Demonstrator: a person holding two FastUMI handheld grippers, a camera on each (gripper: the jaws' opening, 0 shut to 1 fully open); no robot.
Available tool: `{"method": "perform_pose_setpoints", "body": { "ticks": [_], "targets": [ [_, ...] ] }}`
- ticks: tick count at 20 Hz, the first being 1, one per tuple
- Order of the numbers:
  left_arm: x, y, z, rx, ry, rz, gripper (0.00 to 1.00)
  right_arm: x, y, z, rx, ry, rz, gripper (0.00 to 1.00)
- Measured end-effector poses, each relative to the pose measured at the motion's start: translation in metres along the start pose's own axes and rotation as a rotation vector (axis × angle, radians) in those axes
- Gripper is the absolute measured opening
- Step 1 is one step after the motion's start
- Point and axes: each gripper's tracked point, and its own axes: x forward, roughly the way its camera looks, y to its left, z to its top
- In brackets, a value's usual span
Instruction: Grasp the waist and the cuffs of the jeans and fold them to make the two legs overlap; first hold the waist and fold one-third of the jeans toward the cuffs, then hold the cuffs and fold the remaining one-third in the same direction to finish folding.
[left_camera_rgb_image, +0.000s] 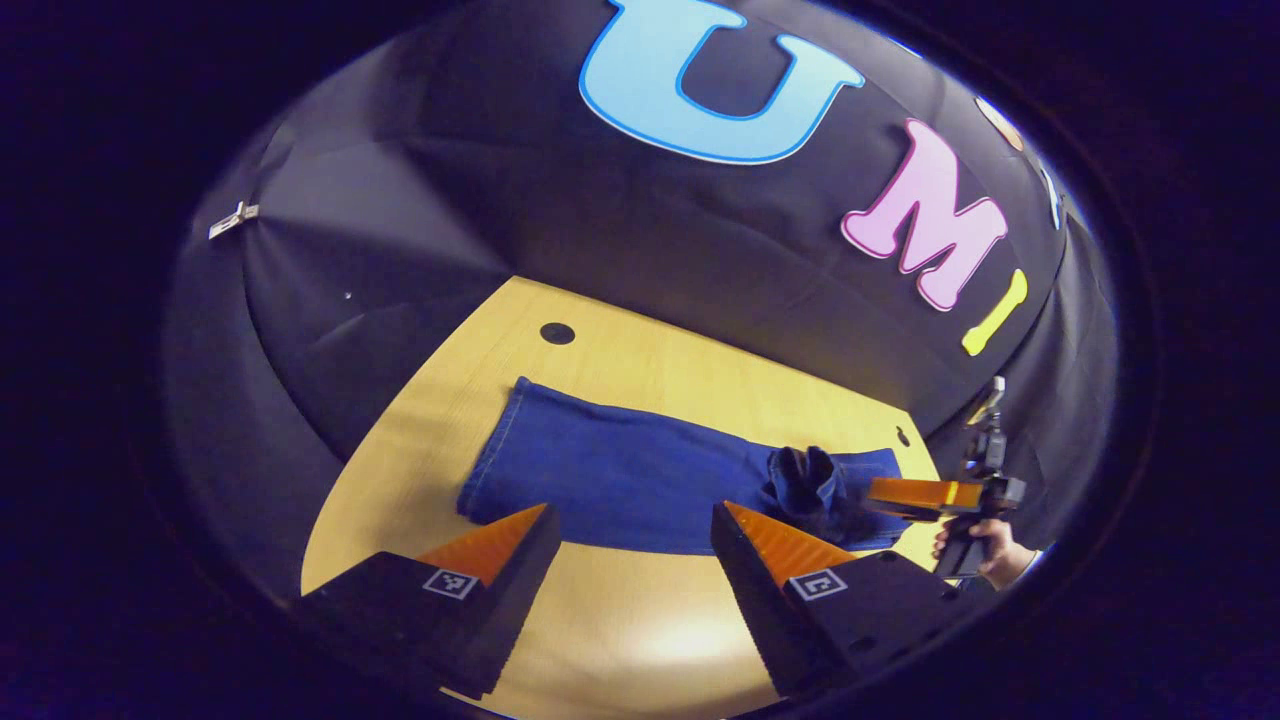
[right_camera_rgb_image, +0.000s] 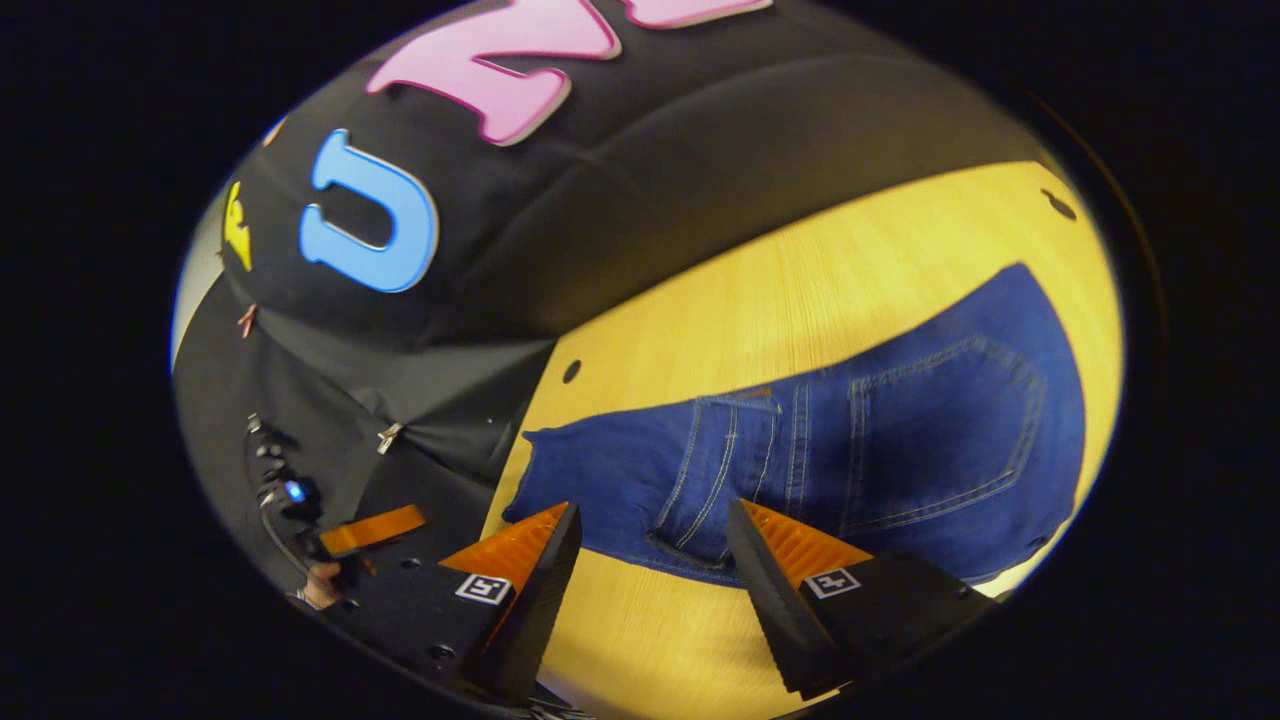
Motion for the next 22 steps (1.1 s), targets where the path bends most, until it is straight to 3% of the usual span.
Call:
{"method": "perform_pose_setpoints", "body": {
  "ticks": [2,5,10,14,15,18,20,21,22],
  "targets": [
    [0.032,0.028,0.0,-0.045,0.077,0.074,0.97,-0.031,0.0,0.012,-0.055,-0.034,-0.007,0.9],
    [0.083,0.056,0.001,-0.089,0.166,0.123,0.97,-0.069,-0.007,0.022,-0.059,-0.066,-0.028,0.9],
    [0.124,0.098,-0.005,0.08,0.322,0.259,0.97,-0.101,-0.04,0.017,-0.002,-0.104,-0.102,0.9],
    [0.124,0.1,-0.019,0.116,0.471,0.245,0.97,-0.112,-0.058,0.011,0.024,-0.092,-0.15,0.9],
    [0.135,0.102,-0.019,0.138,0.432,0.234,0.96,-0.113,-0.058,0.012,0.026,-0.091,-0.151,0.91],
    [0.135,0.103,-0.024,0.158,0.483,0.221,1.0,-0.114,-0.054,0.015,0.038,-0.095,-0.143,0.92],
    [0.135,0.096,-0.024,0.204,0.505,0.189,0.97,-0.111,-0.056,0.016,0.05,-0.092,-0.15,0.92],
    [0.138,0.091,-0.022,0.228,0.51,0.174,0.85,-0.111,-0.056,0.017,0.054,-0.087,-0.151,0.92],
    [0.14,0.081,-0.024,0.232,0.518,0.149,0.8,-0.11,-0.056,0.017,0.054,-0.085,-0.151,0.92]
  ]
}}
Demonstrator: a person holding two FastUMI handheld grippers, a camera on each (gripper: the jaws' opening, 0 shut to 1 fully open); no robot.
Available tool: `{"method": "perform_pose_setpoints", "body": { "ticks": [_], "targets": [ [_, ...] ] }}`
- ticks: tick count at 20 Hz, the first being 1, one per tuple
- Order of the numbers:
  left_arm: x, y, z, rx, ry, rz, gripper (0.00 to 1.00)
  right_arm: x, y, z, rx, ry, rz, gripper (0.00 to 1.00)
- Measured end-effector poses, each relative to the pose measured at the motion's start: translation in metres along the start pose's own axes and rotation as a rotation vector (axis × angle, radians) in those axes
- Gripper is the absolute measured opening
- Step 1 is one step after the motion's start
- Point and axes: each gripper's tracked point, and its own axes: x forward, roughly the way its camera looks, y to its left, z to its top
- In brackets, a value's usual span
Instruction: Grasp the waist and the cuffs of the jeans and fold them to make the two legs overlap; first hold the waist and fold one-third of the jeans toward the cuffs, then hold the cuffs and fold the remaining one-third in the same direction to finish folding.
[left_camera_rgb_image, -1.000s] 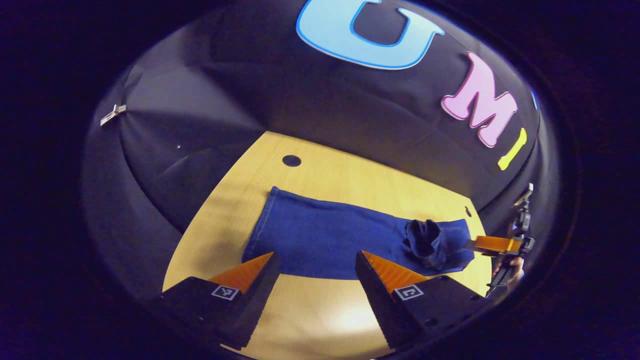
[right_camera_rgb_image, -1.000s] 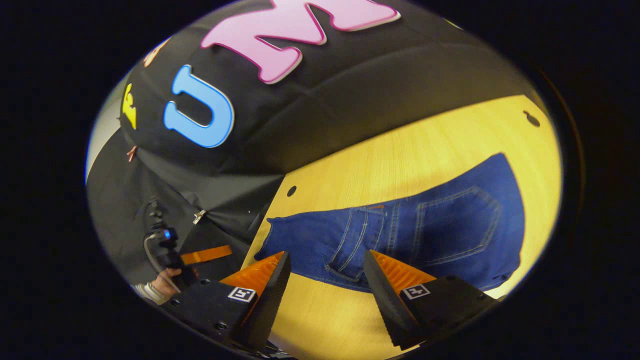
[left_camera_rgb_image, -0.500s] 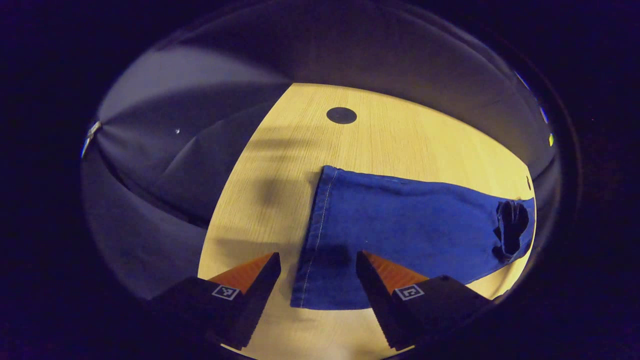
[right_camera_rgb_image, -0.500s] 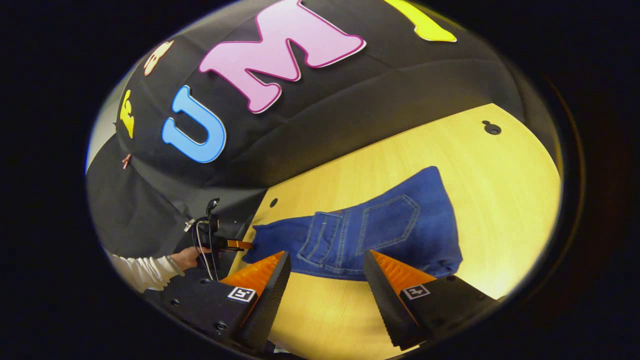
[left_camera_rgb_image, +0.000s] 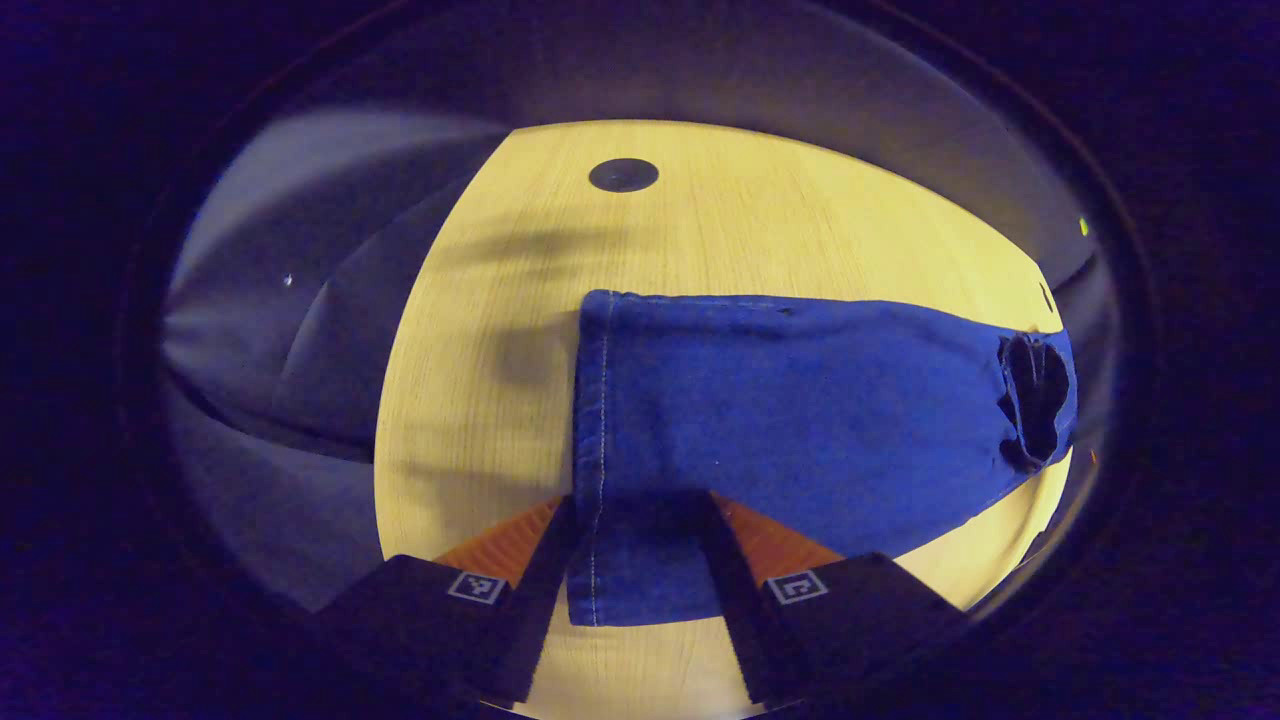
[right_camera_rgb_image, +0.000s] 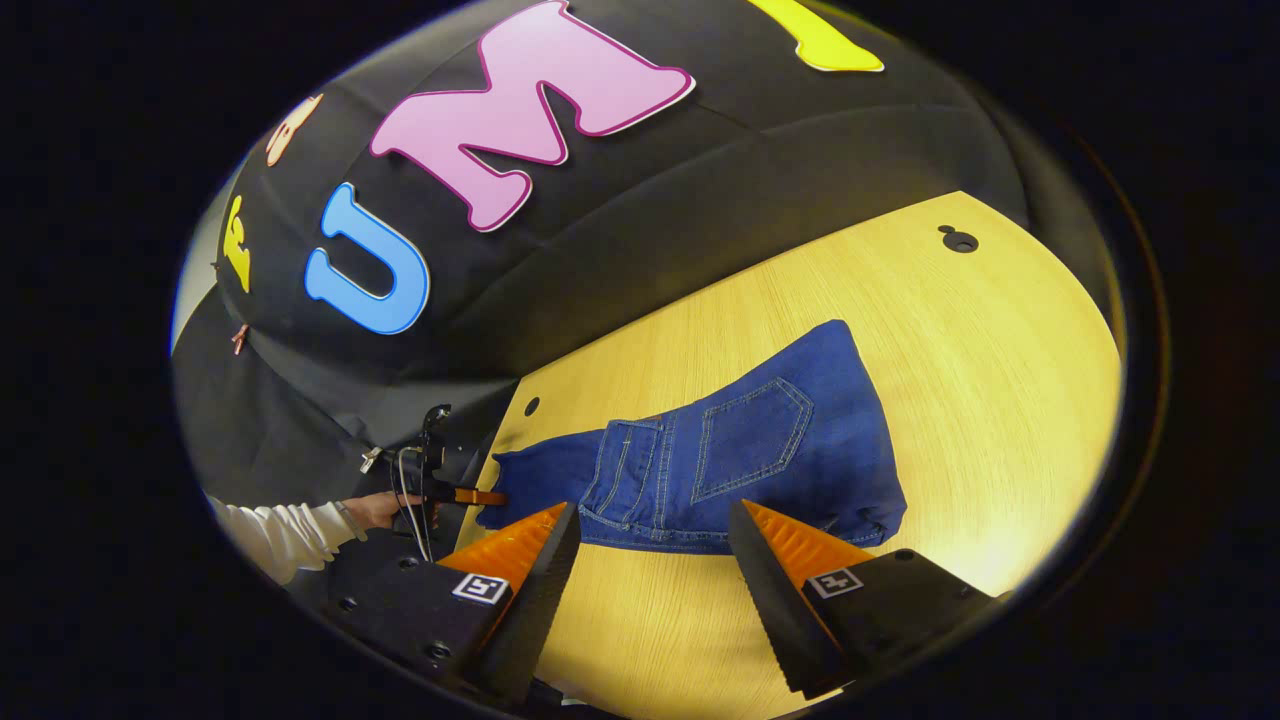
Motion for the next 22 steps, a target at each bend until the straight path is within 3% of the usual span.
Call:
{"method": "perform_pose_setpoints", "body": {
  "ticks": [3,7,12,18,22],
  "targets": [
    [0.001,-0.01,0.005,0.013,0.011,0.005,0.2,0.001,0.0,0.001,0.005,0.007,0.002,0.92],
    [-0.004,-0.013,0.007,-0.015,-0.002,-0.02,0.09,-0.001,0.002,0.003,0.006,0.009,0.004,0.92],
    [-0.05,-0.05,0.025,0.03,-0.095,-0.114,0.07,-0.01,0.001,0.023,0.007,-0.031,0.004,0.92],
    [-0.157,-0.16,0.067,0.124,-0.288,-0.333,0.06,-0.025,0.0,0.034,-0.009,-0.061,0.008,0.92],
    [-0.215,-0.259,0.09,0.203,-0.385,-0.478,0.06,-0.036,0.002,0.036,-0.023,-0.07,0.016,0.92]
  ]
}}
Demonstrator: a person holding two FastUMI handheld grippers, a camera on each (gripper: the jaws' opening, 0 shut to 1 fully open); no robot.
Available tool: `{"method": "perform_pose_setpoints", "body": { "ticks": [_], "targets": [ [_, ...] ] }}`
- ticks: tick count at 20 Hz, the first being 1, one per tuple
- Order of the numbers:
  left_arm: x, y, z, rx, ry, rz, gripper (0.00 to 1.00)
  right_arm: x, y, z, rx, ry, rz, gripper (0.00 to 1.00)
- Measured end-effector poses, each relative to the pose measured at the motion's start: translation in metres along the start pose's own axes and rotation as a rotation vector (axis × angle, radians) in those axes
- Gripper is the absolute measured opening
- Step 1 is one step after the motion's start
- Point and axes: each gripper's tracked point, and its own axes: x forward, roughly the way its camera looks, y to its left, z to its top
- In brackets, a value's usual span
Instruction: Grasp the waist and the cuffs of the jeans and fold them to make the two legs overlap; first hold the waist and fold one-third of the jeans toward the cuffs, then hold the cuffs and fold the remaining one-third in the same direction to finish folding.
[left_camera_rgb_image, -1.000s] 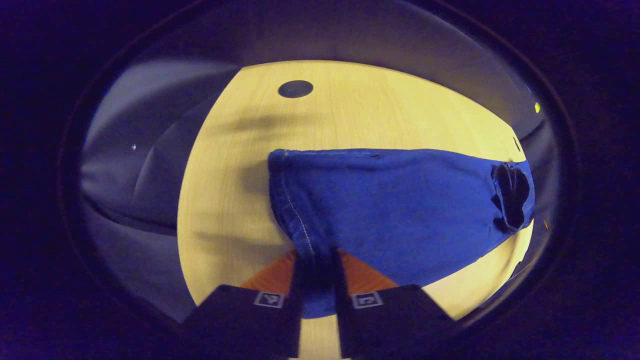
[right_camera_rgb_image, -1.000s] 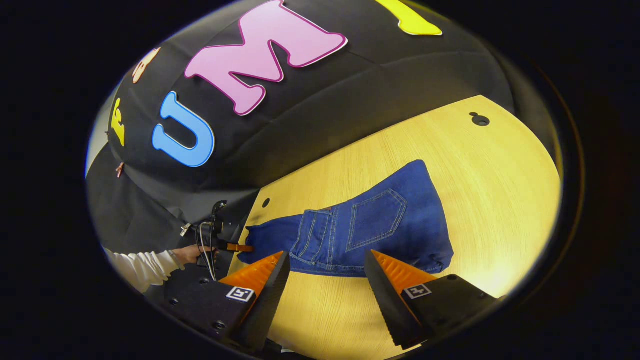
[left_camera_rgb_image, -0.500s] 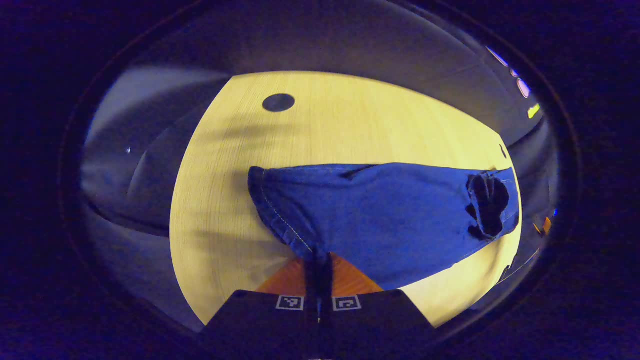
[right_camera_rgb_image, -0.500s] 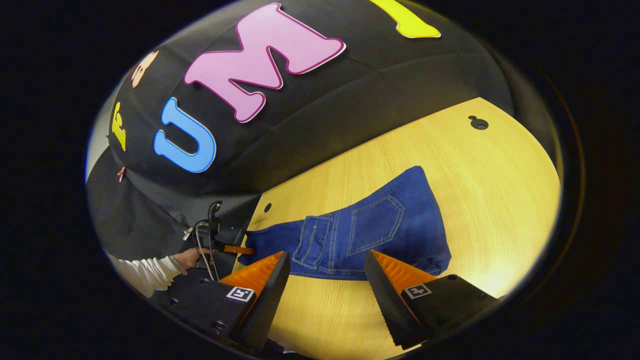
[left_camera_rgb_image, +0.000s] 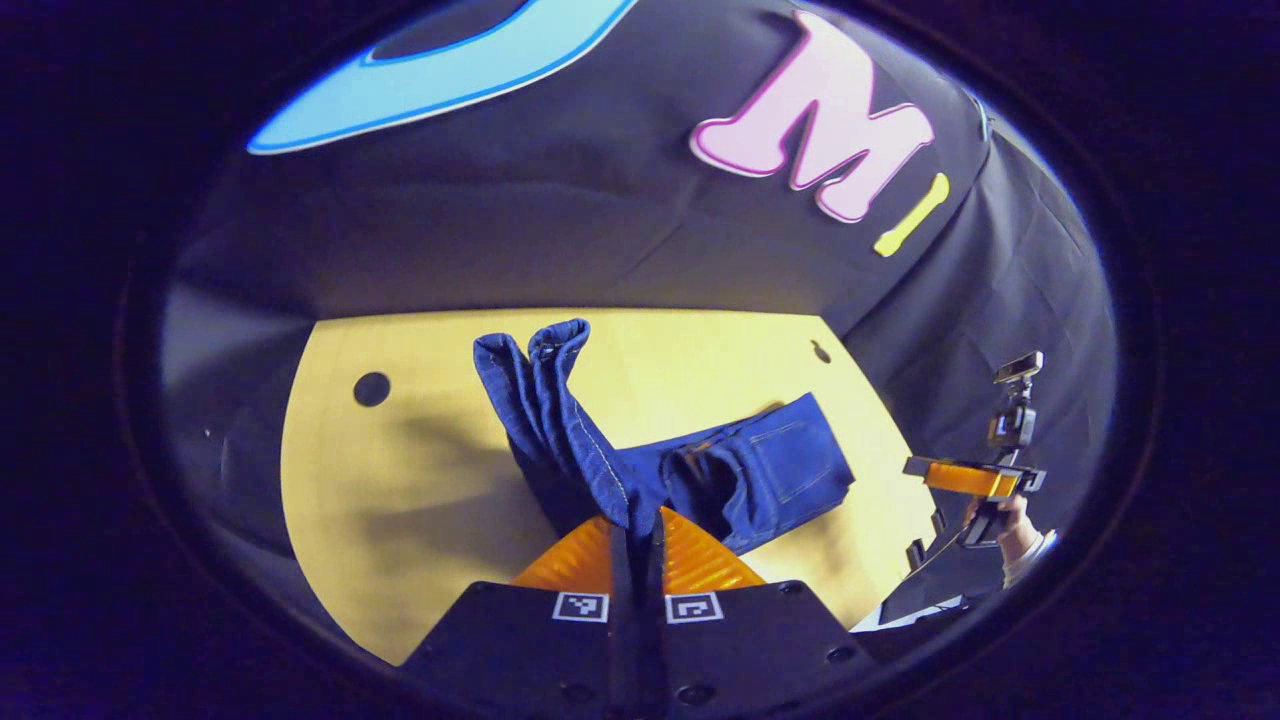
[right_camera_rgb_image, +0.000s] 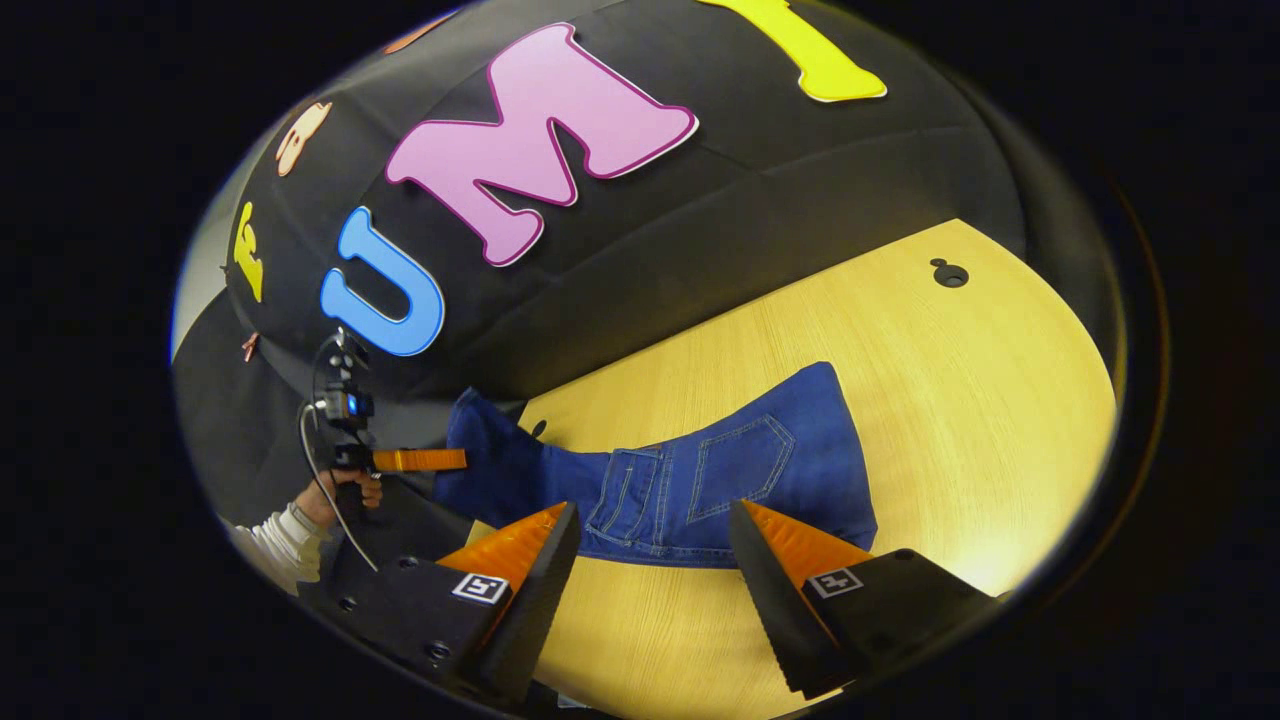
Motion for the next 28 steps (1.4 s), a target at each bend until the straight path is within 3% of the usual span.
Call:
{"method": "perform_pose_setpoints", "body": {
  "ticks": [5,9,13,15,18,20,21,24,25,28],
  "targets": [
    [0.045,-0.125,0.039,0.052,-0.026,-0.179,0.06,-0.025,-0.01,0.011,-0.018,-0.034,-0.004,0.92],
    [0.124,-0.178,0.044,0.067,0.074,-0.252,0.06,-0.049,-0.03,0.024,-0.013,-0.072,-0.018,0.92],
    [0.199,-0.155,-0.021,0.167,0.259,-0.141,0.06,-0.069,-0.081,0.027,0.009,-0.07,-0.08,0.92],
    [0.221,-0.138,-0.045,0.151,0.335,-0.08,0.06,-0.077,-0.102,0.022,0.012,-0.056,-0.108,0.92],
    [0.225,-0.14,-0.058,0.105,0.397,-0.05,0.1,-0.086,-0.12,0.015,-0.011,-0.041,-0.133,0.92],
    [0.222,-0.144,-0.057,0.047,0.404,-0.048,0.28,-0.091,-0.122,0.011,-0.004,-0.038,-0.129,0.92],
    [0.224,-0.146,-0.058,0.014,0.391,-0.041,0.46,-0.093,-0.121,0.011,-0.001,-0.041,-0.124,0.92],
    [0.215,-0.163,-0.048,-0.092,0.323,-0.071,0.75,-0.101,-0.115,0.011,-0.008,-0.057,-0.111,0.92],
    [0.203,-0.166,-0.041,-0.088,0.29,-0.077,0.98,-0.105,-0.11,0.013,-0.013,-0.066,-0.107,0.92],
    [0.163,-0.172,-0.013,-0.001,0.117,-0.073,0.97,-0.123,-0.094,0.019,-0.063,-0.113,-0.114,0.92]
  ]
}}
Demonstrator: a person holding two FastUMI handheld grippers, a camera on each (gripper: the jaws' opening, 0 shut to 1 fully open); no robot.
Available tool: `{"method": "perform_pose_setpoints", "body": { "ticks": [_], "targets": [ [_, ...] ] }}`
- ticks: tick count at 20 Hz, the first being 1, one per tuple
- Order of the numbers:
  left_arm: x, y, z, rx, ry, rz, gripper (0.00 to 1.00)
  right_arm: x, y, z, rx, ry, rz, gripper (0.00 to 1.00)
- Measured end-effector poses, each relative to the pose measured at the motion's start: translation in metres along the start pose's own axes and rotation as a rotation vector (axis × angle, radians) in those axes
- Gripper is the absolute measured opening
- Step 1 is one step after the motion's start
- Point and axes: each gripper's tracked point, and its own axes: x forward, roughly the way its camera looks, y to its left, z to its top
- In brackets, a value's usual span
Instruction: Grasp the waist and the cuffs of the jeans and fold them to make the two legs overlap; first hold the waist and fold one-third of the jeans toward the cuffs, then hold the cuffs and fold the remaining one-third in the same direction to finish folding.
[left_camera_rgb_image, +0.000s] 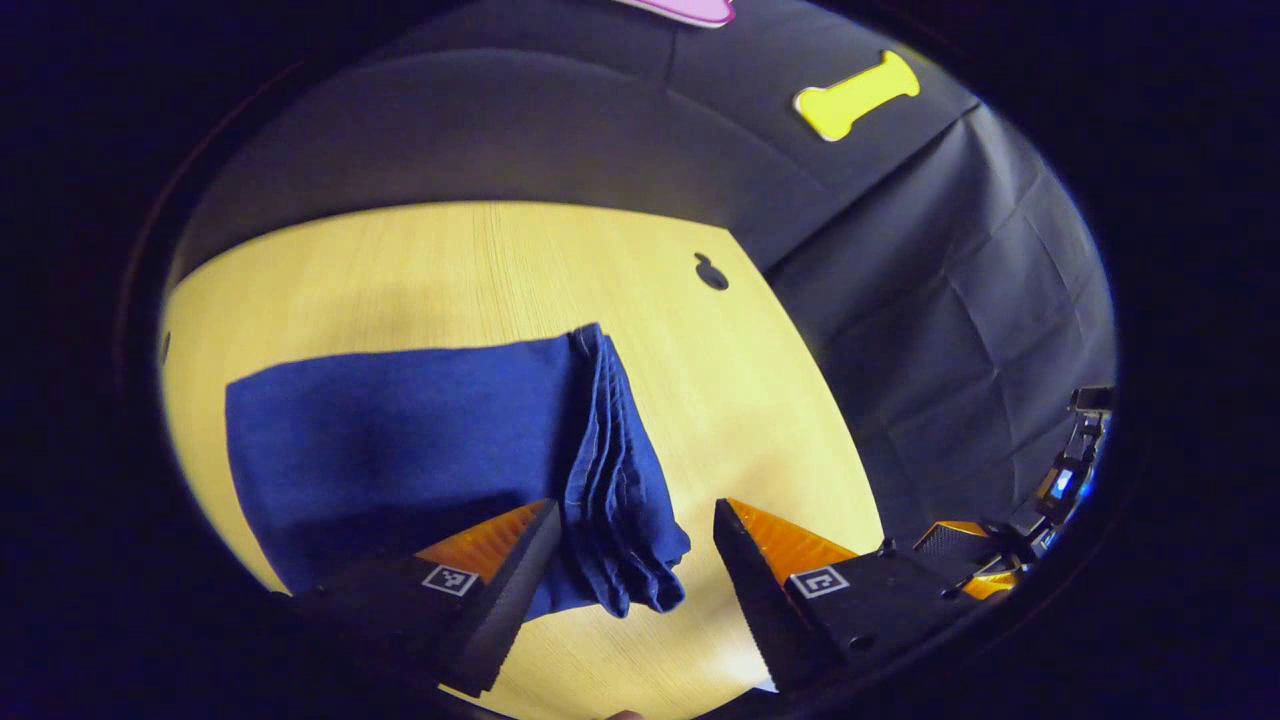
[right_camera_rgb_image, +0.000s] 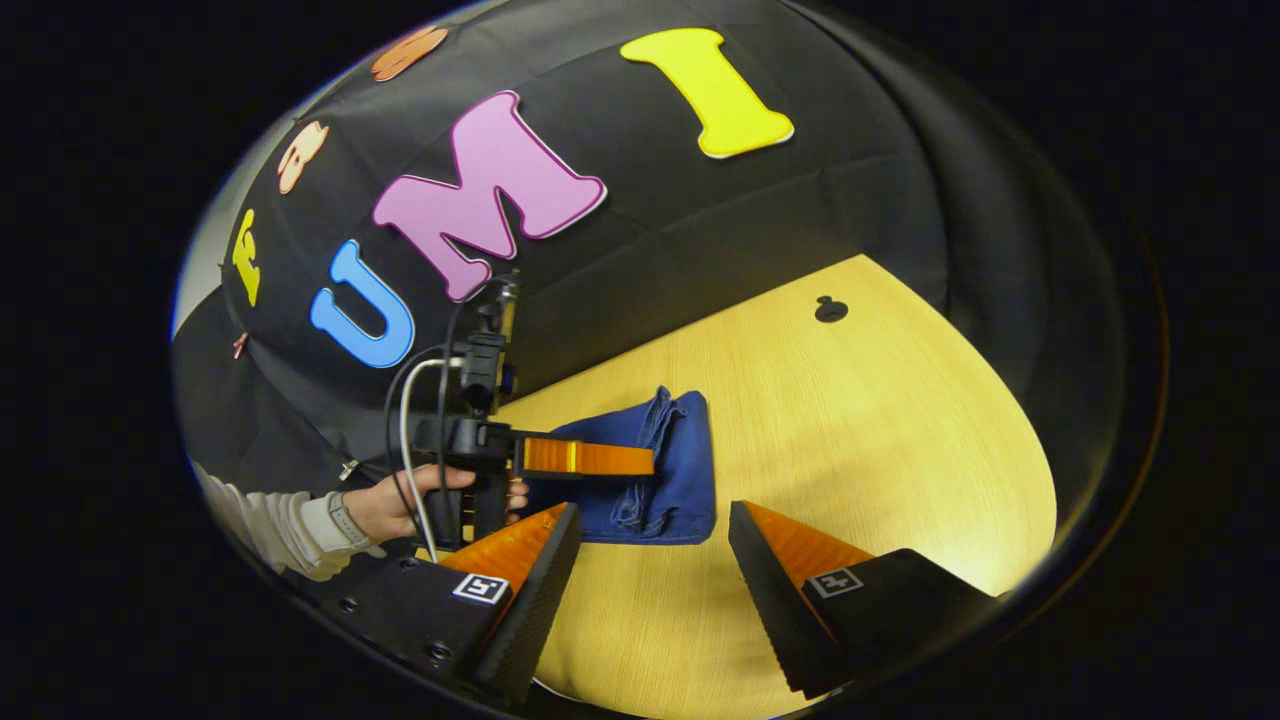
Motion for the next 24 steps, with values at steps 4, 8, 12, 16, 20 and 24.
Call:
{"method": "perform_pose_setpoints", "body": {
  "ticks": [4,8,12,16,20,24],
  "targets": [
    [-0.095,-0.035,0.0,0.125,-0.217,-0.001,0.97,-0.045,0.031,0.015,-0.127,-0.096,-0.022,0.94],
    [-0.202,-0.068,-0.039,0.263,-0.412,0.08,0.97,-0.11,0.075,0.03,-0.208,-0.214,-0.038,0.95],
    [-0.305,-0.095,-0.089,0.248,-0.595,0.161,0.96,-0.176,0.114,0.037,-0.33,-0.333,-0.09,0.95],
    [-0.39,-0.102,-0.13,0.182,-0.746,0.245,0.96,-0.232,0.155,0.042,-0.408,-0.444,-0.124,0.97],
    [-0.448,-0.098,-0.145,0.18,-0.854,0.333,0.96,-0.275,0.185,0.05,-0.5,-0.56,-0.167,0.96],
    [-0.482,-0.103,-0.143,0.21,-0.939,0.377,0.96,-0.302,0.224,0.054,-0.573,-0.68,-0.104,0.97]
  ]
}}
